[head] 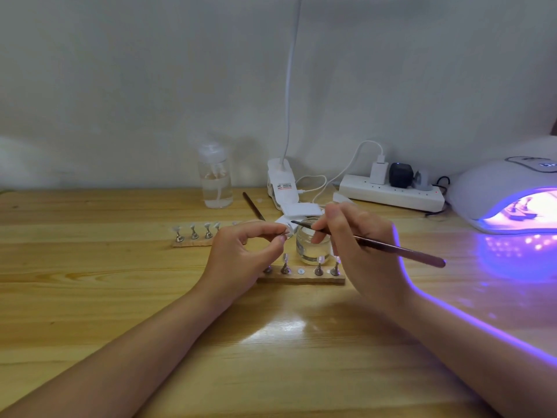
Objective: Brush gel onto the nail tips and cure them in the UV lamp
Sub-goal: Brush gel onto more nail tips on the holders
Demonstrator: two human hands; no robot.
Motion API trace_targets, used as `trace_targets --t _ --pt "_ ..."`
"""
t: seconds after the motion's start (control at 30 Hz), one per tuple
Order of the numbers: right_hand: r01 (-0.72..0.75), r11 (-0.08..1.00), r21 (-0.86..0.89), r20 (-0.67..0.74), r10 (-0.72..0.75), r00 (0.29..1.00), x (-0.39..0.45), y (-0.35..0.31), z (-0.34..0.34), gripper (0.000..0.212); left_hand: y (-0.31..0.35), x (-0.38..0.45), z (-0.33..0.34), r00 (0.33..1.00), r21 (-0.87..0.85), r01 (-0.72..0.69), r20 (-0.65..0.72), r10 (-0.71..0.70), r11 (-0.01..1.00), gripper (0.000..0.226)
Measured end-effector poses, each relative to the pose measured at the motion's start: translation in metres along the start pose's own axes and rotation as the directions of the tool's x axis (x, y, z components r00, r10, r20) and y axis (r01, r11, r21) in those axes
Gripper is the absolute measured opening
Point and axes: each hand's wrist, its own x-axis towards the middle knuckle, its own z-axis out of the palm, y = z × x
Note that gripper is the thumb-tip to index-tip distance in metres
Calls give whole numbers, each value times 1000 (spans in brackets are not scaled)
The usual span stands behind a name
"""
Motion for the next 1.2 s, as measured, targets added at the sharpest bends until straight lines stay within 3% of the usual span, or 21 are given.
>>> trace_targets --t 0.13,0.43,0.63,0.87,1.1,1.2 --pt "-8 998 -57 59 11 998 -1 0 2 28 -1 0 0 1000 -5 0 -4 0 1000 31" --pt "-64 987 146 -55 73 996 -1 -1 0 35 -3 0 0 1000 3 2 -2 -2 1000 32" --pt "-43 999 -10 33 44 999 1 -2 3 34 -4 1 1 1000 0 5 -6 -5 1000 31" --pt "-48 987 153 -50 56 997 0 1 0 36 -3 0 0 1000 0 15 -3 -15 1000 31" --pt "-10 999 -47 21 11 1000 2 0 0 29 -2 1 0 1000 6 0 -2 0 1000 29" --pt "-26 1000 -14 38 26 999 0 -1 1 33 -2 0 0 1000 4 12 -7 -12 1000 28"
